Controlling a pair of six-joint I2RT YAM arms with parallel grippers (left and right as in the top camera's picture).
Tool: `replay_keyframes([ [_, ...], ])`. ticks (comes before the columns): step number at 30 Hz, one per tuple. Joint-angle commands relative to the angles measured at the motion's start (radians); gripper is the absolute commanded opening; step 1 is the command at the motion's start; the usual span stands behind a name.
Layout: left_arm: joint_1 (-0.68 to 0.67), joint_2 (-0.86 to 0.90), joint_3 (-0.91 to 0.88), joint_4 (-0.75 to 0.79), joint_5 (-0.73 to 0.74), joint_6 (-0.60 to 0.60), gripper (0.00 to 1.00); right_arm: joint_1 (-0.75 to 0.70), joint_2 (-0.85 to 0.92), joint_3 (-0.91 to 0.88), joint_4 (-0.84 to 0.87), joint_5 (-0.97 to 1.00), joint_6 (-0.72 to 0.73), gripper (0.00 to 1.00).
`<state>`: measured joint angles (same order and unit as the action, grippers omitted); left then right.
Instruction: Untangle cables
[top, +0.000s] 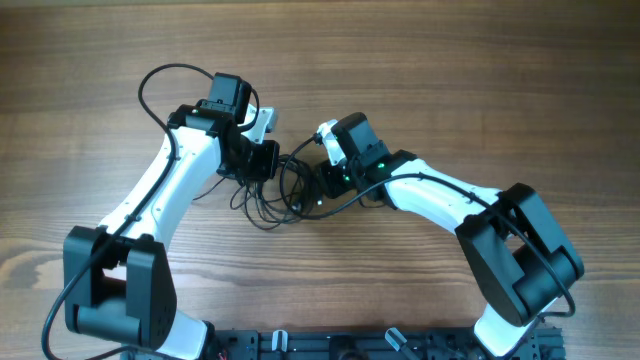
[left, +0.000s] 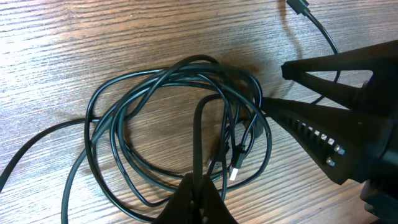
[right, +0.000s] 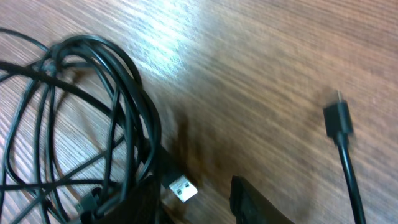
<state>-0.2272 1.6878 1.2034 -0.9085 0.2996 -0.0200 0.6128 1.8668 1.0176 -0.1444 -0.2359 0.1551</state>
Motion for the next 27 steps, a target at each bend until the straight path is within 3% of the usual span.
replay_keyframes([
  [1,0.002,0.011,-0.008,0.005,-0.006,0.013,0.04,0.008,0.028,0.004,0.023,-0.054,-0.02,0.4],
  [17,0.002,0.011,-0.008,0.014,-0.006,0.013,0.04,0.043,0.093,0.004,0.125,-0.041,-0.021,0.39],
  [20,0.002,0.011,-0.008,0.014,-0.006,0.013,0.04,0.043,0.093,0.004,0.168,-0.01,-0.006,0.33],
  [27,0.002,0.011,-0.008,0.014,-0.006,0.012,0.04,0.043,0.094,0.004,0.15,0.28,0.01,0.18],
])
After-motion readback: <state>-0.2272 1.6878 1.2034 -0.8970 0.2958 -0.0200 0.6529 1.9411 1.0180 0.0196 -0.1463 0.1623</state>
